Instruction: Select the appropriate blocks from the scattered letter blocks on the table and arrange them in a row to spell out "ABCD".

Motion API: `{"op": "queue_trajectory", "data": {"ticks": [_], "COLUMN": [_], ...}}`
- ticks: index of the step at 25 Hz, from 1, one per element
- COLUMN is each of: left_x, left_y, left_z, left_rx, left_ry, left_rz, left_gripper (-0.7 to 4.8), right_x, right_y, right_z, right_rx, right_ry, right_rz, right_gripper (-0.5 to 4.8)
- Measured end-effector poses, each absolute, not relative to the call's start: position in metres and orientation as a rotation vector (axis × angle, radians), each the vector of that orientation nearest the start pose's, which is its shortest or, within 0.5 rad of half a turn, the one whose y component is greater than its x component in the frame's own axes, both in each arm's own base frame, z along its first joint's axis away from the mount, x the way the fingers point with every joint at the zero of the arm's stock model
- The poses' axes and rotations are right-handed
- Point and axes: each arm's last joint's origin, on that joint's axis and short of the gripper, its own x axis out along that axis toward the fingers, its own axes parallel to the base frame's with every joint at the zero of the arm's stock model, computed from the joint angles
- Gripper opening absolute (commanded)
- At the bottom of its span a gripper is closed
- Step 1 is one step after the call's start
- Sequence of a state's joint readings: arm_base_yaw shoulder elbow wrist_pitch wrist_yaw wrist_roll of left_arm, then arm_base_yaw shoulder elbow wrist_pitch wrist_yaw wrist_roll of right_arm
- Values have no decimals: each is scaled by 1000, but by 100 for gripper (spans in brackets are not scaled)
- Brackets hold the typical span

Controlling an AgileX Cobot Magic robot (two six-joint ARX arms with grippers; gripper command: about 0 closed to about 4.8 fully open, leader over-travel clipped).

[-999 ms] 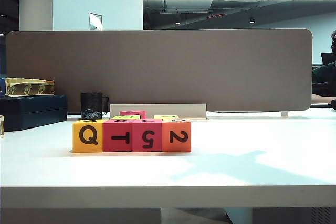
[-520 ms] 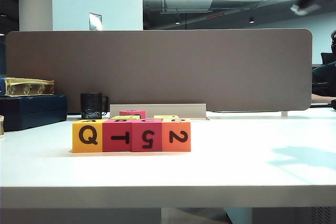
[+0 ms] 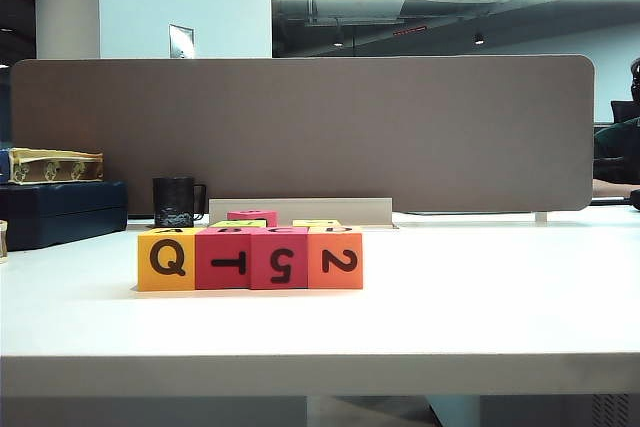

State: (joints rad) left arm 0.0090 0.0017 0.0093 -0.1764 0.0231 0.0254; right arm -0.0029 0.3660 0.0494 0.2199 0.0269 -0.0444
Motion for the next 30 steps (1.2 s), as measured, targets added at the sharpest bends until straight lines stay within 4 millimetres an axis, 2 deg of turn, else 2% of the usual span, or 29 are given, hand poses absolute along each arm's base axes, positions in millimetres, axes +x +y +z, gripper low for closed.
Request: {"op": "queue_trajectory", "data": {"ticks": [3,8,21,30], "left_x": [96,96,96,96], "left_y": [0,0,0,0], "left_z": [150,150,150,150], "left_rx": [23,23,23,23], "left_ry": [169,169,168,169], "left_rz": [-16,-16,-16,-16], "left_gripper": [-6,-6,-6,-6], "right_x": [115,111,96,96], "right_y": [-3,-6,-7,-6], "right_z": [160,163,146,146], "right_rx": [-14,8,11,11], "right_ry": [71,47,193,195], "right_rz": [-45,-75,-89,-78], "right_gripper": [-1,-1,-1,-1]}}
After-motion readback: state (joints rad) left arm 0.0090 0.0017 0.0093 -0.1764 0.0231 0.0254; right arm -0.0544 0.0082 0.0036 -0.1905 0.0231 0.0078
